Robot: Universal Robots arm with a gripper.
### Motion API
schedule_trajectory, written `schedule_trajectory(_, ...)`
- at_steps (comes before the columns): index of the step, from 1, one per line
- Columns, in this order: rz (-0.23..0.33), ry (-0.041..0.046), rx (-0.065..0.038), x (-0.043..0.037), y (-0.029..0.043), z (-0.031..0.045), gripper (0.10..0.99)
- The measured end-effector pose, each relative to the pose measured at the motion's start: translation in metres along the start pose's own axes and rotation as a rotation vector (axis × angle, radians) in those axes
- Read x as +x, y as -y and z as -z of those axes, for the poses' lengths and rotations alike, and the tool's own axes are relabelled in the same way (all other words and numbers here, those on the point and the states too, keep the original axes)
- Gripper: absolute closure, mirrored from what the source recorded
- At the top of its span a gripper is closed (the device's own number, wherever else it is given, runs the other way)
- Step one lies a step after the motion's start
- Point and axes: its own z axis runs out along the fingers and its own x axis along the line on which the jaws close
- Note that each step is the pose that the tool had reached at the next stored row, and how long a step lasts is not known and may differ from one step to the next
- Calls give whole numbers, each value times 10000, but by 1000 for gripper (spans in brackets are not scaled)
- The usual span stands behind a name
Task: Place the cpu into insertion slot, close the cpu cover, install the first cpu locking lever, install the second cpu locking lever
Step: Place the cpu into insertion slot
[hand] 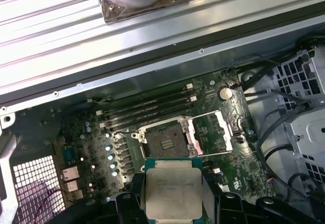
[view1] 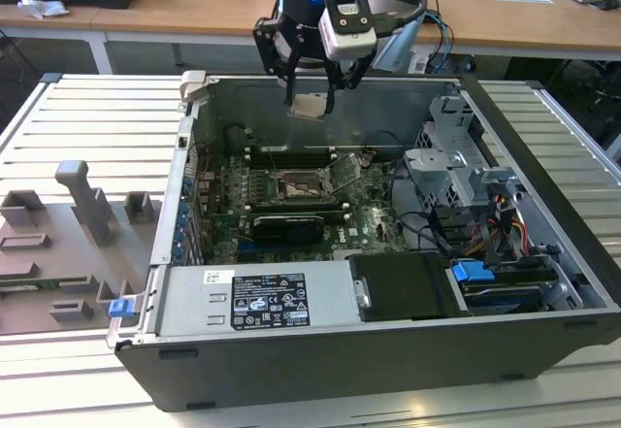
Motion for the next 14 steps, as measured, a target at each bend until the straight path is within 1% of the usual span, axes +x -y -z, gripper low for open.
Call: schedule_trajectory(14,-946,84,-17,0,1,-3,549)
